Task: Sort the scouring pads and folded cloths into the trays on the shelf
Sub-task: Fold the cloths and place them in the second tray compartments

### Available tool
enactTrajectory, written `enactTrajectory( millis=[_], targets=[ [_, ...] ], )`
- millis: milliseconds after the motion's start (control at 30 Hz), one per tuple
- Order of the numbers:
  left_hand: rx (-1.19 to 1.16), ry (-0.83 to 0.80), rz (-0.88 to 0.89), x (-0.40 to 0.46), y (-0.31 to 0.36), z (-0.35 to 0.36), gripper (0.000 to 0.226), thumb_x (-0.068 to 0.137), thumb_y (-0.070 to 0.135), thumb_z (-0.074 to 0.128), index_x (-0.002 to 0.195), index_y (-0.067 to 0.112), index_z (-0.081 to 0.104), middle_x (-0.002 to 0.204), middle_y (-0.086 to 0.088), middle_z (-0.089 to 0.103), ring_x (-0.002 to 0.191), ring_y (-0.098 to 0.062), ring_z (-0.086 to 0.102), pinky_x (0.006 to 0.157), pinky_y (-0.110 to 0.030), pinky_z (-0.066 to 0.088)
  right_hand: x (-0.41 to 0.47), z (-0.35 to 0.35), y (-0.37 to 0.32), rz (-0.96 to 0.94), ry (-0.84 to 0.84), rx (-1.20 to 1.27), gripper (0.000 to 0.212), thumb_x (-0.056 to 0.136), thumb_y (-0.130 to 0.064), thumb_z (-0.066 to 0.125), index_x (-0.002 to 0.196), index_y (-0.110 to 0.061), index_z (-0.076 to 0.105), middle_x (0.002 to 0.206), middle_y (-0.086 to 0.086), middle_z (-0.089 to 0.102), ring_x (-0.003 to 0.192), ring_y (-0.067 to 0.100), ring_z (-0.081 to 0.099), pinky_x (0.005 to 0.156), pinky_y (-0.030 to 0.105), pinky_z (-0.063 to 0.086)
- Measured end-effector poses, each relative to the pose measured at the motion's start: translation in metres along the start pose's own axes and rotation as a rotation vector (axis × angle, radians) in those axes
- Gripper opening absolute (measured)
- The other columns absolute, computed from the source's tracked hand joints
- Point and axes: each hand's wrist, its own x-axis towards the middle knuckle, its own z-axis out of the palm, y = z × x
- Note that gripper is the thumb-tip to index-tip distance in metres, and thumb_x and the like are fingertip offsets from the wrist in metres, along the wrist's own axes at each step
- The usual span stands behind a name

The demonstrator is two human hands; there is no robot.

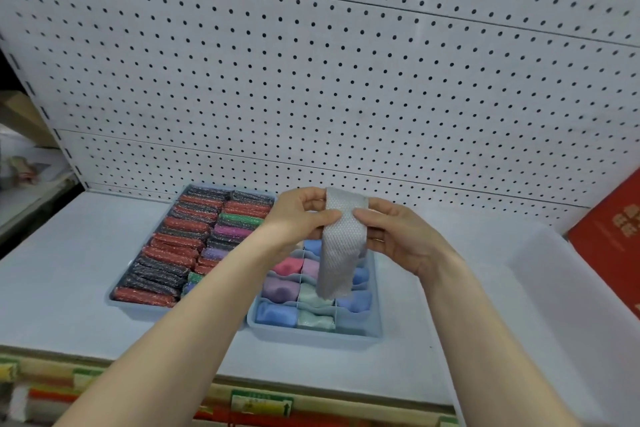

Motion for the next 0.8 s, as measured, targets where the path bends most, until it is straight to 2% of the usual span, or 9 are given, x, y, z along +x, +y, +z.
enactTrajectory(
  millis=[100, 167, 233, 333, 467, 533, 633, 733, 800],
  targets=[
    [-0.017, 0.035, 0.104, 0.002, 0.006, 0.001, 0.029, 0.085, -0.005, 0.068, 0.11, 0.008, 0.067, 0.098, -0.007, 0.068, 0.081, -0.018, 0.069, 0.076, -0.034, 0.061, 0.001, 0.001, -0.008, -0.217, 0.048, 0.034, 0.026, 0.088, 0.002, 0.064, 0.107, -0.013, 0.073, 0.094, 0.009, 0.073, 0.084, 0.021, 0.068, 0.077, 0.033, 0.056],
    [-0.037, 0.105, 0.209, 0.005, 0.015, 0.002, 0.023, 0.083, -0.01, 0.067, 0.095, 0.009, 0.071, 0.097, -0.007, 0.068, 0.081, -0.02, 0.068, 0.079, -0.035, 0.06, 0.0, 0.004, -0.021, -0.389, 0.081, 0.035, 0.031, 0.086, 0.01, 0.06, 0.088, -0.014, 0.078, 0.087, 0.002, 0.074, 0.079, 0.016, 0.068, 0.071, 0.027, 0.055],
    [-0.079, 0.132, 0.334, 0.007, 0.026, 0.004, 0.036, 0.082, -0.019, 0.06, 0.075, 0.014, 0.074, 0.094, -0.004, 0.068, 0.079, -0.016, 0.065, 0.073, -0.032, 0.058, -0.002, 0.006, -0.034, -0.529, 0.051, 0.009, 0.034, 0.083, 0.015, 0.06, 0.076, -0.013, 0.078, 0.089, -0.002, 0.072, 0.083, 0.015, 0.066, 0.074, 0.026, 0.053],
    [-0.09, 0.124, 0.506, 0.009, 0.037, 0.0, 0.053, 0.081, -0.024, 0.054, 0.06, 0.02, 0.075, 0.089, 0.0, 0.061, 0.077, -0.007, 0.061, 0.065, -0.023, 0.052, -0.007, 0.006, -0.046, -0.582, -0.039, -0.004, 0.037, 0.084, 0.011, 0.056, 0.091, -0.018, 0.077, 0.103, 0.001, 0.072, 0.093, 0.019, 0.063, 0.077, 0.027, 0.049],
    [0.098, 0.203, 0.659, 0.008, 0.047, -0.003, 0.039, 0.081, -0.018, 0.056, 0.071, 0.015, 0.075, 0.093, 0.001, 0.057, 0.089, -0.003, 0.055, 0.072, -0.021, 0.046, -0.007, 0.007, -0.044, -0.403, -0.138, 0.052, 0.031, 0.1, -0.011, 0.045, 0.126, -0.01, 0.061, 0.125, 0.015, 0.065, 0.109, 0.028, 0.063, 0.096, 0.037, 0.051],
    [0.158, 0.252, 0.704, 0.009, 0.049, -0.004, 0.039, 0.081, -0.016, 0.056, 0.074, 0.017, 0.075, 0.094, 0.001, 0.057, 0.092, -0.002, 0.054, 0.076, -0.019, 0.043, -0.005, 0.012, -0.039, -0.366, -0.137, -0.055, 0.031, 0.098, -0.023, 0.054, 0.122, -0.006, 0.064, 0.119, 0.014, 0.069, 0.109, 0.027, 0.065, 0.096, 0.037, 0.052],
    [0.153, 0.251, 0.736, 0.009, 0.047, -0.006, 0.038, 0.088, -0.012, 0.051, 0.087, 0.017, 0.076, 0.102, 0.001, 0.059, 0.1, -0.006, 0.057, 0.083, -0.026, 0.049, -0.001, 0.018, -0.036, -0.345, -0.056, -0.067, 0.023, 0.089, -0.012, 0.064, 0.112, -0.005, 0.069, 0.102, 0.008, 0.074, 0.091, 0.018, 0.069, 0.083, 0.029, 0.055],
    [-0.1, 0.149, 0.52, 0.009, 0.045, -0.006, 0.031, 0.1, 0.005, 0.044, 0.123, 0.013, 0.063, 0.121, -0.005, 0.061, 0.103, -0.013, 0.064, 0.09, -0.029, 0.053, 0.003, 0.02, -0.04, -0.373, 0.058, -0.013, 0.017, 0.086, -0.009, 0.069, 0.102, -0.009, 0.071, 0.094, 0.005, 0.075, 0.083, 0.015, 0.069, 0.077, 0.027, 0.056],
    [-0.174, 0.054, 0.318, 0.01, 0.041, -0.006, 0.036, 0.099, 0.02, 0.053, 0.134, 0.013, 0.052, 0.124, -0.008, 0.064, 0.102, -0.018, 0.068, 0.089, -0.031, 0.055, 0.003, 0.022, -0.042, -0.418, 0.115, 0.011, 0.013, 0.085, -0.006, 0.069, 0.097, -0.01, 0.072, 0.09, 0.003, 0.075, 0.081, 0.015, 0.069, 0.077, 0.03, 0.057]
  ],
)
